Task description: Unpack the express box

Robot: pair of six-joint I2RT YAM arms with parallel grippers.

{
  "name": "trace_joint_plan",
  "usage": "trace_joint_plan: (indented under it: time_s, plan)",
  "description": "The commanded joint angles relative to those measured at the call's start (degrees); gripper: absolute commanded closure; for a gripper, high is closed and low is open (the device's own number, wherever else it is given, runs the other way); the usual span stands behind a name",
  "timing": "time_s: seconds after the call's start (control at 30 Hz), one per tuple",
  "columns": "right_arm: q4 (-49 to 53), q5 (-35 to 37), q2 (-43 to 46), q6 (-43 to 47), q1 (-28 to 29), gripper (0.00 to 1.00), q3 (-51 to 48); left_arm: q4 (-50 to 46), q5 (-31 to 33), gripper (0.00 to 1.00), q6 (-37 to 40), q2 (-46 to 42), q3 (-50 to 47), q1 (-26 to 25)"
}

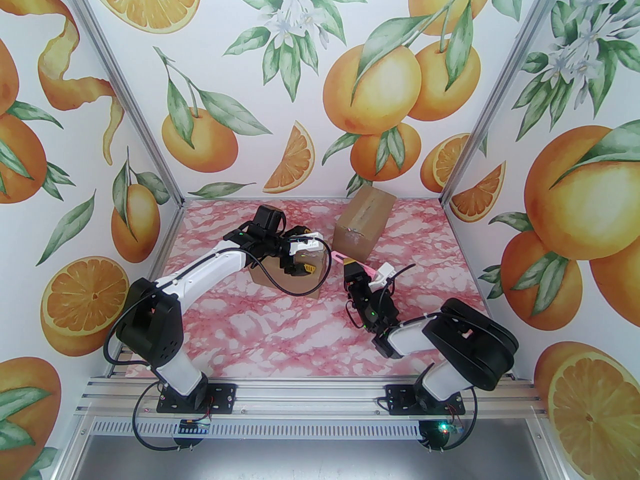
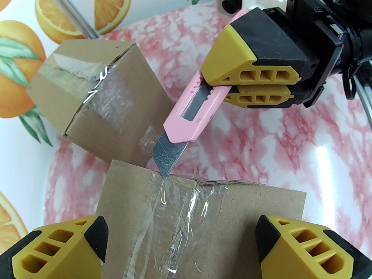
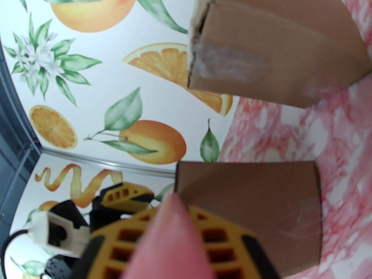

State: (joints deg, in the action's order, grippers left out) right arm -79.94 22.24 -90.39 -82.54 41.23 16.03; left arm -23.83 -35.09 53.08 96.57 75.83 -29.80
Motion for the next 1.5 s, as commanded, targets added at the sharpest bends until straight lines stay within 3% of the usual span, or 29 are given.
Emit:
trace_joint_plan:
  time_s: [0.0, 0.53, 1.47]
  plan:
    - [-3.0, 0.1, -0.4, -0.9, 0.4, 1.00, 0.4, -1.3, -0.8, 0.12, 1.1, 0.1, -0.5, -0.5]
    - [-3.0, 3.0, 0.3, -0.2, 0.3, 1.00, 0.0, -1.3, -0.7, 0.12, 0.5, 0.5, -0.4, -0.6]
    - [-2.9, -3.7, -3.2, -4.0, 0.1, 1.00, 0.8, 4.0, -0.4, 0.12, -4.0, 4.4, 0.9, 1.0]
